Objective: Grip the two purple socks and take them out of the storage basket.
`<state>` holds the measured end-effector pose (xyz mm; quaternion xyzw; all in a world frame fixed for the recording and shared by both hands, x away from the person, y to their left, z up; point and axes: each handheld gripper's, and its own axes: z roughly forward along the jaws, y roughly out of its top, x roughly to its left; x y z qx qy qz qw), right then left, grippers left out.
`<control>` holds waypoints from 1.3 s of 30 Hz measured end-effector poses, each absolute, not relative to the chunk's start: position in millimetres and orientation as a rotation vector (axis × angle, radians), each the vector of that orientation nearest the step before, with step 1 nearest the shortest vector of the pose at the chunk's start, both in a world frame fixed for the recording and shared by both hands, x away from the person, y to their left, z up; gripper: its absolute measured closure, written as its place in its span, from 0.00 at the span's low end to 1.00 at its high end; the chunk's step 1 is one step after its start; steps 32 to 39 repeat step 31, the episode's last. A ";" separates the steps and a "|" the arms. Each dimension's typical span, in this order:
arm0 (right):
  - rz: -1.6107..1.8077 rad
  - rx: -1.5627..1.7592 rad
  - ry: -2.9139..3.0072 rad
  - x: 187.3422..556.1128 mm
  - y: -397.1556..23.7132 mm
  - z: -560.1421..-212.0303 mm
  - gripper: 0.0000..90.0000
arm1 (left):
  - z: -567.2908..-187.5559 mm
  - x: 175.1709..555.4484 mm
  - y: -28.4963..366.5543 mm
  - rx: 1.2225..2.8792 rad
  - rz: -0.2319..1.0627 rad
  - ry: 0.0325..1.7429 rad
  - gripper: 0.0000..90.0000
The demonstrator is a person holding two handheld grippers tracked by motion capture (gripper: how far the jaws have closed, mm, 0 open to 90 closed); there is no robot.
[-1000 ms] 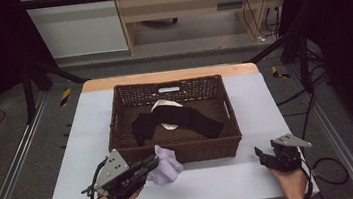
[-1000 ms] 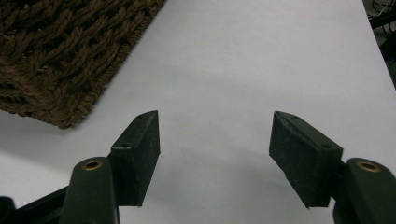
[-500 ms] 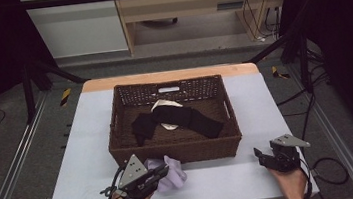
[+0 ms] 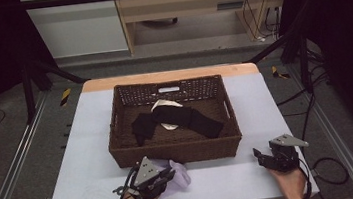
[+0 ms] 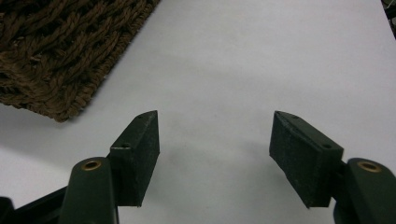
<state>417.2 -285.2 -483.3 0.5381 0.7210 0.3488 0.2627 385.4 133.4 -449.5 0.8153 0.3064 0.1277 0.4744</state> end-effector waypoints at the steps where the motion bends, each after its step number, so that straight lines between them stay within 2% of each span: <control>1: 0.944 1.457 1.951 417.2 -285.1 -483.4 0.37 | -448.9 385.6 134.5 1.991 0.316 0.759 0.80; 2: 0.943 1.456 1.953 417.1 -285.0 -483.5 0.37 | -448.4 385.5 135.2 1.989 0.323 0.762 0.75; 7: 0.941 1.454 1.951 417.2 -285.4 -483.6 0.37 | -442.4 383.4 143.9 1.958 0.349 0.771 0.61; 15: 0.940 1.459 1.950 416.5 -285.5 -483.6 0.36 | -428.7 380.2 172.8 1.901 0.411 0.813 0.50; 31: 0.951 1.476 1.929 414.2 -287.1 -484.4 0.33 | -428.9 383.7 260.4 1.814 0.586 1.015 0.44; 39: 0.951 1.476 1.929 414.2 -287.1 -484.4 0.33 | -428.9 383.7 260.4 1.814 0.586 1.015 0.44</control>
